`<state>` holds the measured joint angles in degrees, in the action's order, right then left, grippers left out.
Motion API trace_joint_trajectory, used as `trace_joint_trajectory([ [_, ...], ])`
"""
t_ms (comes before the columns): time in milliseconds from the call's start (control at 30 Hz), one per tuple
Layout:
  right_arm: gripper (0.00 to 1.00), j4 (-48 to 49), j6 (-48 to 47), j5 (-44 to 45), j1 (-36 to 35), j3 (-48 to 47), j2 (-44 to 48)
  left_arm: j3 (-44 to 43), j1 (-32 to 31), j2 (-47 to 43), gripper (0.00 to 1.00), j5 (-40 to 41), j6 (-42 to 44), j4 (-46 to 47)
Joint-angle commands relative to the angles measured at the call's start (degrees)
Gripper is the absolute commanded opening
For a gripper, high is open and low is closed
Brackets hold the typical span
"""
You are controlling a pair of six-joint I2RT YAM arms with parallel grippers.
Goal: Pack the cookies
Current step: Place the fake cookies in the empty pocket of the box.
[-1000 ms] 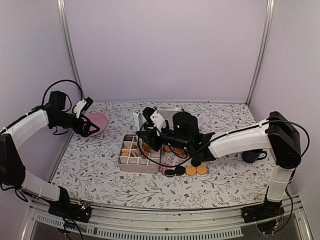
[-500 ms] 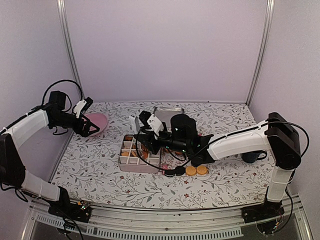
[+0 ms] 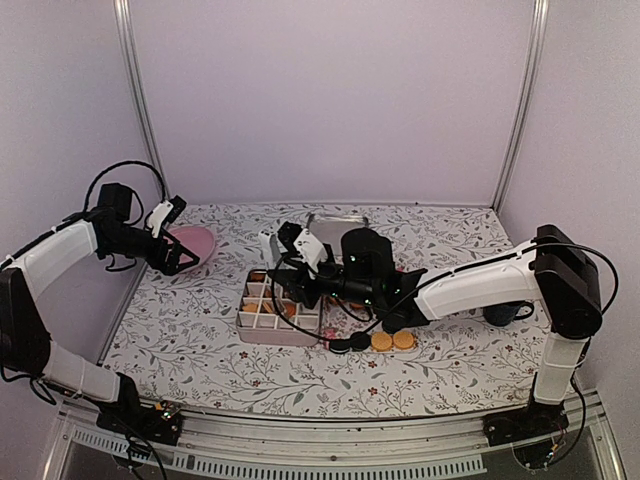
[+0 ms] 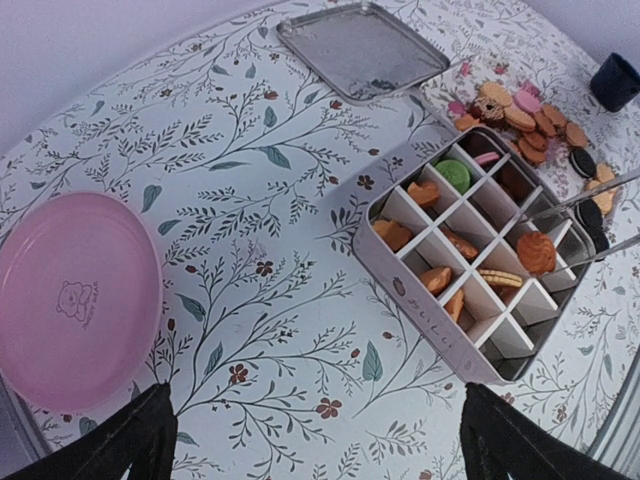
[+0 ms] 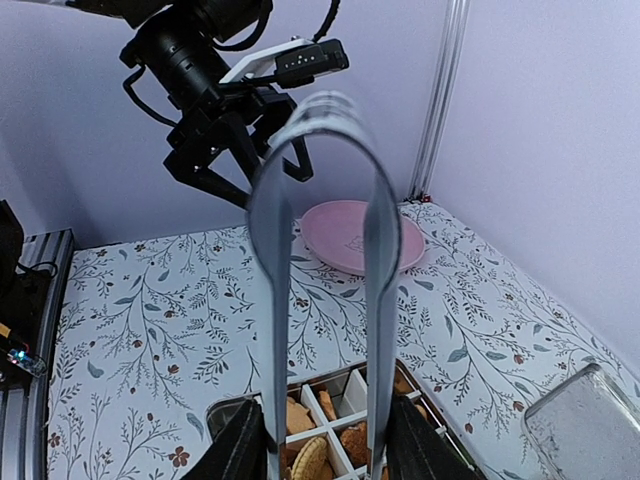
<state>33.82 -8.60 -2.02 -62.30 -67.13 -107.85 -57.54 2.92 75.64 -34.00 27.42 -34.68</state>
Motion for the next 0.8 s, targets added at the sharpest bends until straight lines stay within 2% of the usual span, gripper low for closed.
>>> trace_joint_trajectory([
  [0,0.40,2.60,0.45,-0.72,-0.45,-1.77,2.40,0.32,0.24,-1.15,0.99,-0.28,0.31,0.22],
  [233,0.38,2.85,1.52,-2.76,-0.95,-1.77,2.65,0.41,0.21,-1.02,0.99,-0.03,0.35,0.22],
  [767,0.36,2.83,-1.00,-0.69,-1.07,-3.71,3.56,0.24,0.19,-1.18,0.99,0.12,0.31,0.22],
])
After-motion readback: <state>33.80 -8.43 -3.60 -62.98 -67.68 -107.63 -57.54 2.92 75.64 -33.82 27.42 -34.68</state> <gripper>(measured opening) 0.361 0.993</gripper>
